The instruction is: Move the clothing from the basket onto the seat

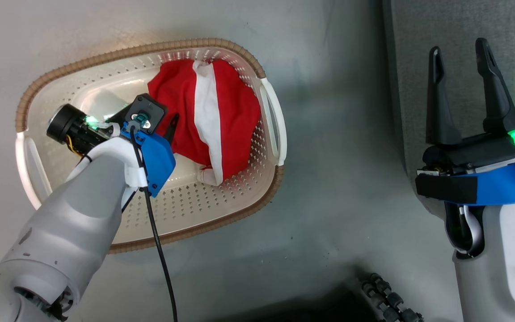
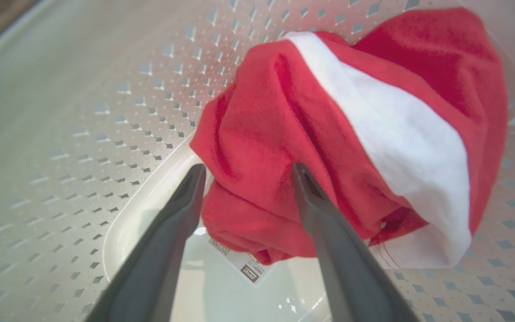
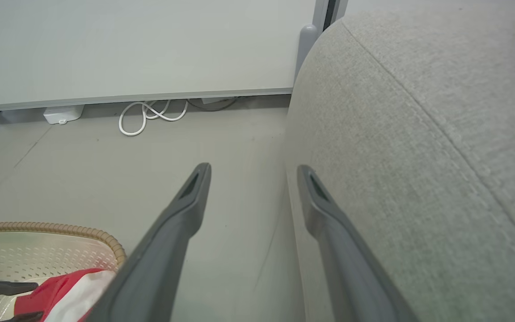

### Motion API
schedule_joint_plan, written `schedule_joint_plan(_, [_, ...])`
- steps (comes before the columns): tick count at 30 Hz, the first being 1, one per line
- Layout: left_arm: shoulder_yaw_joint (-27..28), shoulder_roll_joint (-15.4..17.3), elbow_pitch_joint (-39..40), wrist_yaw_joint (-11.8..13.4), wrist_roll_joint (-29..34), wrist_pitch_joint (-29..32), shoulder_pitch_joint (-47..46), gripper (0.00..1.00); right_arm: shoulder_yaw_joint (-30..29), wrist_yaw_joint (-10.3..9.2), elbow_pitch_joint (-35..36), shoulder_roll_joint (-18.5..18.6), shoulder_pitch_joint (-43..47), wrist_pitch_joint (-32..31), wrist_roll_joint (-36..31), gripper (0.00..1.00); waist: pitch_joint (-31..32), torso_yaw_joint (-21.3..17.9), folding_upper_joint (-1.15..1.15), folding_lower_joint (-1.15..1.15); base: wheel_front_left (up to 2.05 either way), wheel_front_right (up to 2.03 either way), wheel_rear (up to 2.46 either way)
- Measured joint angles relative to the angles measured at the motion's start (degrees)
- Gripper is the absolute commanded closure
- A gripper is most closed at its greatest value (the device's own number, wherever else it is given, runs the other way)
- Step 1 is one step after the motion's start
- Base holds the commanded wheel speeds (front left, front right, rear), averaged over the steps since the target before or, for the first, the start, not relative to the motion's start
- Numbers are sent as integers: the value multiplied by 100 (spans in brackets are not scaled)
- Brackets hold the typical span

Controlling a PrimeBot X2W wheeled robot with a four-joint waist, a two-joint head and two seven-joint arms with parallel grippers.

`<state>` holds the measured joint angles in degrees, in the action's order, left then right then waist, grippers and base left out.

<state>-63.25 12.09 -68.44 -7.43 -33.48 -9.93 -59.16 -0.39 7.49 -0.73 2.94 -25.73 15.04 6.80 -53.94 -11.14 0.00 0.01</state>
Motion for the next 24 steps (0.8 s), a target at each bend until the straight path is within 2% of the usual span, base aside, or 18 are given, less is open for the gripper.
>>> schedule_joint_plan(19, [-734,-82,-318,0,-323,535,-269,0,-22,0,181,-4,-109,15,-19,0,-584,-67,0,-1,0,0,0])
schedule_joint_plan(20, [-758,-93,-328,0,-324,592,-274,7,-25,0,186,-4,-109,15,-20,0,-591,-63,0,-1,0,0,0])
schedule_joint_plan(21, [-778,-100,-341,0,-321,632,-274,7,-29,0,185,-4,-109,15,-27,0,-595,-60,0,-1,0,0,0])
schedule_joint_plan(22, [-797,-101,-347,0,-293,622,-277,62,-30,0,183,-4,-109,15,-45,0,-597,-58,0,0,0,0,0])
schedule_joint_plan(23, [-809,-101,-356,0,-275,603,-291,100,-30,0,186,-5,-109,15,-56,0,-597,-57,0,-1,0,0,0])
schedule_joint_plan(24, [-817,-103,-363,0,-276,604,-303,100,-31,0,182,-5,-111,15,-60,0,-594,-56,0,-1,0,0,0])
